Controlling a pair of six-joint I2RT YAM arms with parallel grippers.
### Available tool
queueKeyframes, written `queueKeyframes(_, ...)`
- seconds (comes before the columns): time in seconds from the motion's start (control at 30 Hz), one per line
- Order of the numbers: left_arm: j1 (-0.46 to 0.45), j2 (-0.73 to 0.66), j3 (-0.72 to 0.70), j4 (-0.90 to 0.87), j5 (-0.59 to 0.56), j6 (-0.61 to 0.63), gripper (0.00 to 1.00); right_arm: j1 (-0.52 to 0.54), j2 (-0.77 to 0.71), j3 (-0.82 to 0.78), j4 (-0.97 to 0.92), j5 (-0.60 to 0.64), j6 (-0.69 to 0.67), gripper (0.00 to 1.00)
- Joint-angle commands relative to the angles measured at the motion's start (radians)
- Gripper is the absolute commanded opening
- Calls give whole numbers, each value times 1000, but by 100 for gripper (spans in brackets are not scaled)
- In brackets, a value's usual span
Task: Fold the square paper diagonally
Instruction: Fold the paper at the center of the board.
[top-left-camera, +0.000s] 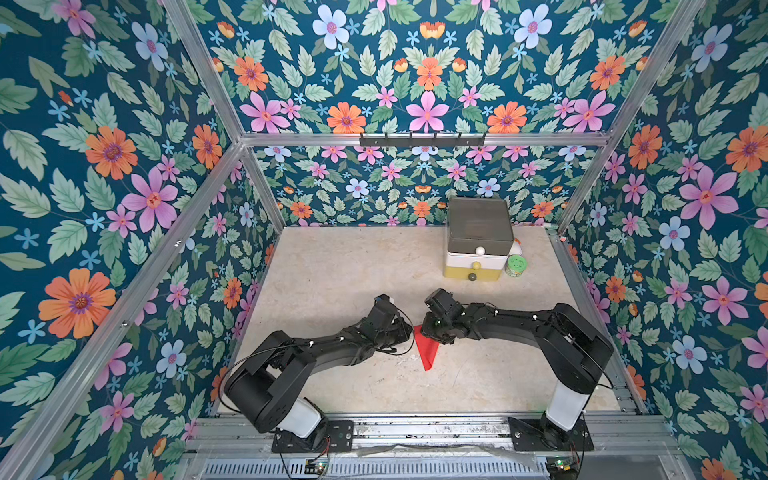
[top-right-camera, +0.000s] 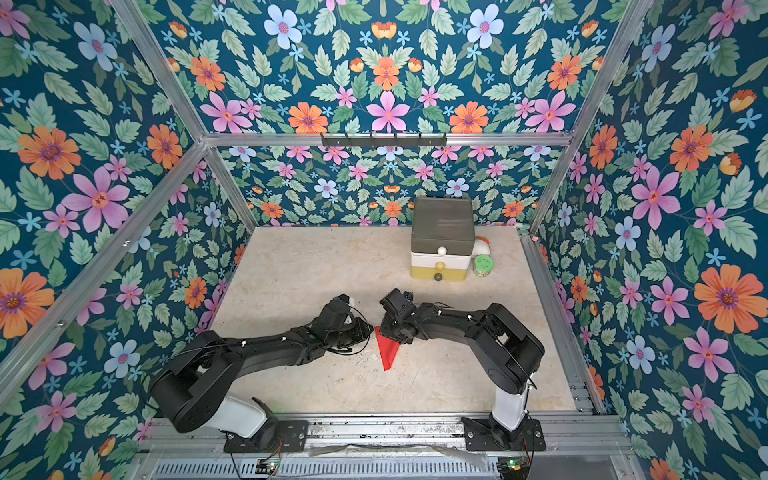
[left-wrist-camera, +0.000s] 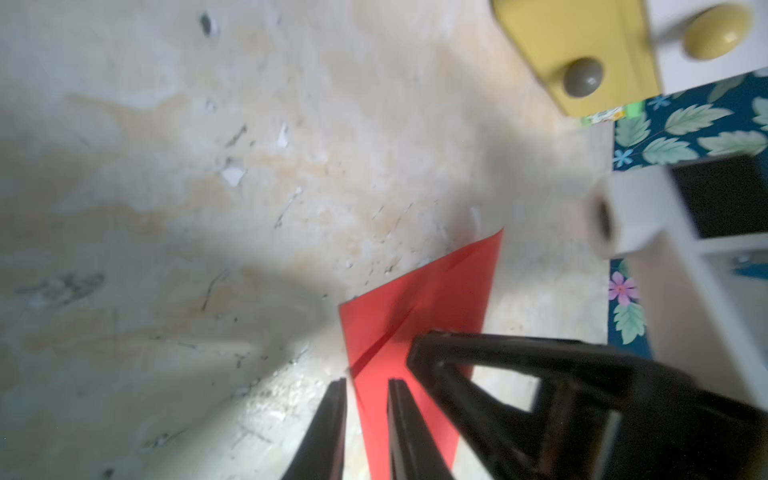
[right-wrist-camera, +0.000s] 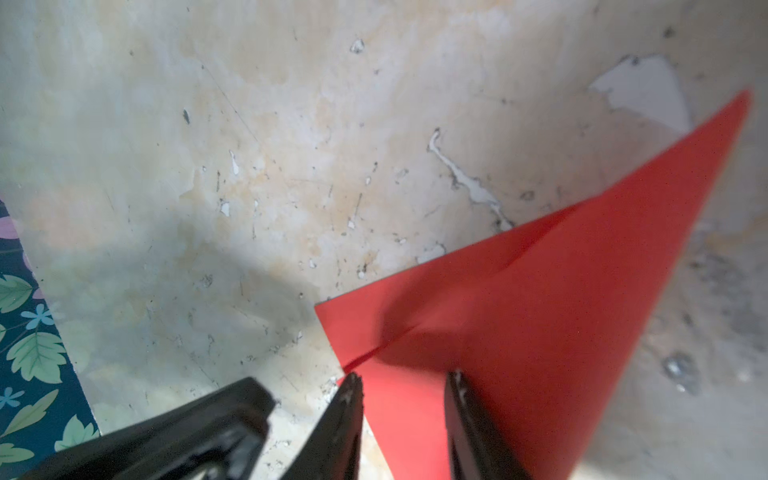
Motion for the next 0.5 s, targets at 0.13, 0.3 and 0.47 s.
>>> queueKeyframes(0.13,48,69,21,196,89,-10,21,-1,4,-3,-10,-6,1,22)
queueKeyframes(0.3,79,112,60,255,121,-5,21,-1,-3,-8,-4,-5,1,22)
queueKeyframes(0.47,81,200,85,280,149,-1,20,-1,8,-1,-4,-2,2,21)
